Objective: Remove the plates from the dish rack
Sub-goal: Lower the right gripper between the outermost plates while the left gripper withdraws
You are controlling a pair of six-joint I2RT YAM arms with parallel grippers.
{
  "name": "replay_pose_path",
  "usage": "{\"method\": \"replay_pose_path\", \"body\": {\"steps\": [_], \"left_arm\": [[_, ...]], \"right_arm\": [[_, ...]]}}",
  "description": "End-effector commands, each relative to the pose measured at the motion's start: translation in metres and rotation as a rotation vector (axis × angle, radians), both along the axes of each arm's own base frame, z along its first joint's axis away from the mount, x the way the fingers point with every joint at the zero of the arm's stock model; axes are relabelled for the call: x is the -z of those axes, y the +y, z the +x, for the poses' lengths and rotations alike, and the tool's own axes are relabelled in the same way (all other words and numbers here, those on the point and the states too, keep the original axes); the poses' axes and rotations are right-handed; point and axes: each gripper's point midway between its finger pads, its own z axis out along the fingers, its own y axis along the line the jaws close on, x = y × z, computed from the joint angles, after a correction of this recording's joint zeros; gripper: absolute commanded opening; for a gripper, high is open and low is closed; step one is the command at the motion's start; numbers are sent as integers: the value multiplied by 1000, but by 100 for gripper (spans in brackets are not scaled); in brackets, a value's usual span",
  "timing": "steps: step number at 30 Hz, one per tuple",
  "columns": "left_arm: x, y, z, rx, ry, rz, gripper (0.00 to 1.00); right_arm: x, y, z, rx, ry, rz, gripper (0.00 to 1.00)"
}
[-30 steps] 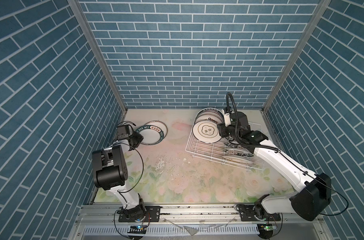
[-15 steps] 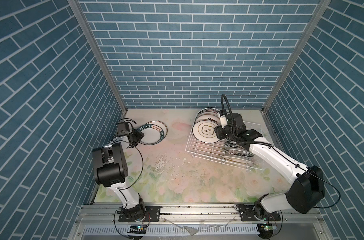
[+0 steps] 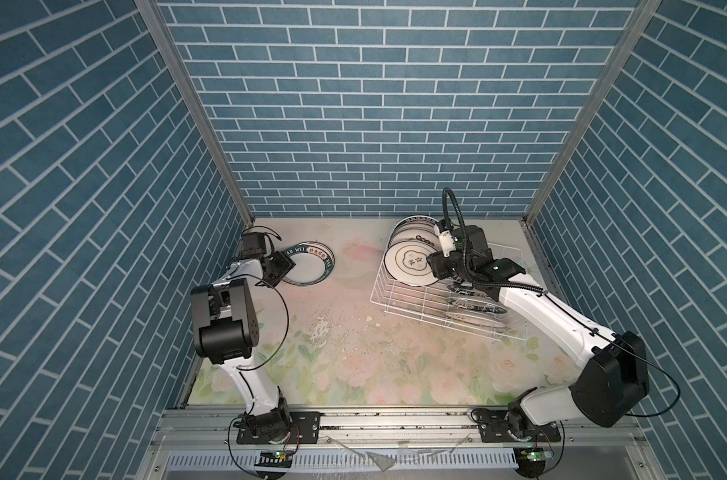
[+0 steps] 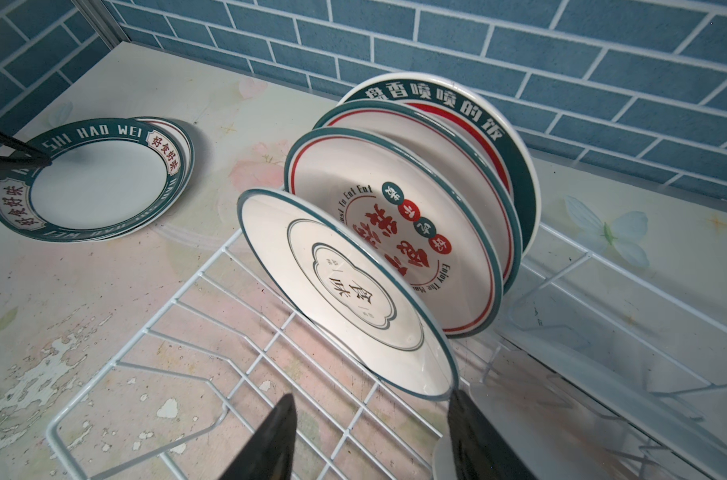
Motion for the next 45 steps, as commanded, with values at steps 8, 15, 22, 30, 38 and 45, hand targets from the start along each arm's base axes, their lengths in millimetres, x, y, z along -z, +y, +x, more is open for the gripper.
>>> {"method": "replay_pose_path", "body": {"steps": [8, 15, 22, 30, 38, 45], "left_arm": [[18, -5, -10, 39, 122, 62, 85], [14, -3, -14, 72, 147, 126, 93], [-7, -8, -33, 119, 106, 151, 99], [-36, -28, -75, 149, -14, 110, 99], [-59, -47, -105, 190, -137, 72, 99], [-79, -70, -102, 234, -287, 40, 99]], "right_arm": [[13, -4, -8, -61, 22, -46, 59], [3, 6, -11, -176, 26, -55, 60], [-8, 22, -7, -301, 28, -101, 60], [-13, 20, 9, -379, 33, -150, 60], [-20, 18, 18, -502, 63, -126, 57], [-15, 28, 18, -575, 87, -101, 53]]}}
